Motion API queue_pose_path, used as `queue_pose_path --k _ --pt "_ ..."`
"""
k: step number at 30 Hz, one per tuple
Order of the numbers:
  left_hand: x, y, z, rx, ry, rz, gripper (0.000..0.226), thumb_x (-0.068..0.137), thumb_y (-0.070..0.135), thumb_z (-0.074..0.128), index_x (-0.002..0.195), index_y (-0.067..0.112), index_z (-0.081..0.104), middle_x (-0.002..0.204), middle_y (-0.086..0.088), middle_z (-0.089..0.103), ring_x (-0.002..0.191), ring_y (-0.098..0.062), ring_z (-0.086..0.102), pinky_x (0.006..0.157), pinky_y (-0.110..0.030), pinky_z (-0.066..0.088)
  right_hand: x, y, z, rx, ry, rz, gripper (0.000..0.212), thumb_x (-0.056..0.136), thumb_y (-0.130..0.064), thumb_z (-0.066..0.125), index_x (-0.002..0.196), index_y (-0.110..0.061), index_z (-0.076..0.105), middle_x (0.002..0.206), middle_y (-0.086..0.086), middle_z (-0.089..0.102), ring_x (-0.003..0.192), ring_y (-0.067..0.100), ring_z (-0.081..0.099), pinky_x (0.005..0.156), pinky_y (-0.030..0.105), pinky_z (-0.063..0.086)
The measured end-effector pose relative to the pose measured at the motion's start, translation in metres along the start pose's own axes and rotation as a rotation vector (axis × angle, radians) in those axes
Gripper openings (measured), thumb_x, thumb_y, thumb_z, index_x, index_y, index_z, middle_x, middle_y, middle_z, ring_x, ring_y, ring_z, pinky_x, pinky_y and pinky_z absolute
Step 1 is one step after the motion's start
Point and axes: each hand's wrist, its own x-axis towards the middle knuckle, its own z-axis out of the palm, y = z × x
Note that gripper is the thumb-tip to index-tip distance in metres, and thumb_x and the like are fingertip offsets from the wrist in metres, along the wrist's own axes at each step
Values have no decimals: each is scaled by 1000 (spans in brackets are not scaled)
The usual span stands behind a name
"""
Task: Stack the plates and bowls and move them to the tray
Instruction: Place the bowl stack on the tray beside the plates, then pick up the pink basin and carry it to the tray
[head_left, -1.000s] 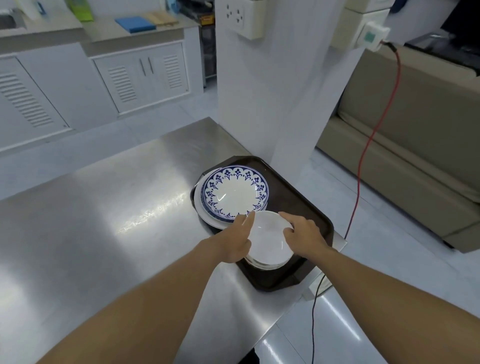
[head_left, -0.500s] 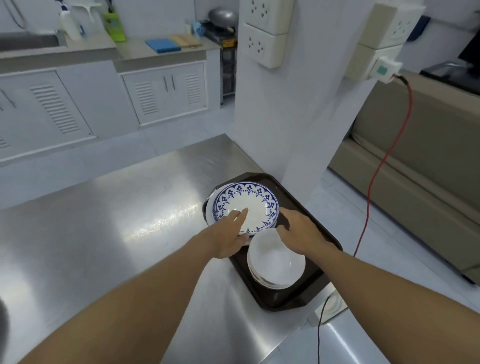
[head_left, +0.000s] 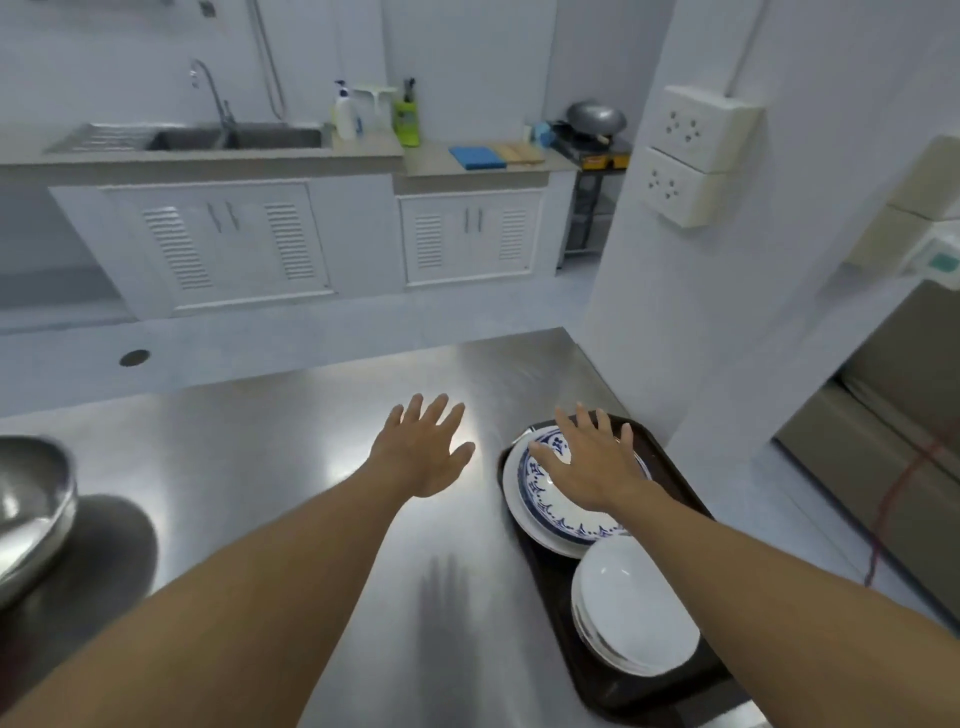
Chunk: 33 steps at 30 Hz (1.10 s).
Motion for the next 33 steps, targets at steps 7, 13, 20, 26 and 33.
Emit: queue_pose_path --k 7,13,20,26,33 --pt "-32 -55 -11 -30 14 -206 68 101 55 19 159 24 2 168 -2 -2 154 -33 -2 123 -49 4 31 -62 3 -23 -40 -156 87 87 -81 14 159 -33 5 169 3 -3 154 30 -7 120 56 -9" --pt "-71 -96 -8 -65 35 -394 68 102 54 20 159 24 3 168 -2 0 154 -31 0 124 -49 6 49 -124 10 -40 -69 -326 82 91 -75 17 159 -30 7 169 2 -1 154 29 -5 120 55 -7" --pt "-124 -142 4 -120 78 -544 67 102 53 22 159 22 5 168 -3 3 154 -30 3 124 -50 9 50 -194 32 -38 -135 -488 81 94 -71 20 160 -26 7 169 1 -2 154 28 -8 121 53 -8" --pt "-180 -198 17 -113 110 -630 68 102 54 23 159 21 8 167 -5 9 153 -31 9 123 -50 12 34 -267 52 -57 -164 -588 79 96 -69 21 160 -25 8 169 2 -1 154 28 -6 121 54 -5" --pt "-250 -256 32 -157 171 -751 66 100 51 34 157 21 17 164 -3 18 151 -29 16 121 -48 16 9 -357 82 -45 -217 -700 77 96 -68 24 159 -25 12 169 3 1 154 28 -3 122 53 -3"
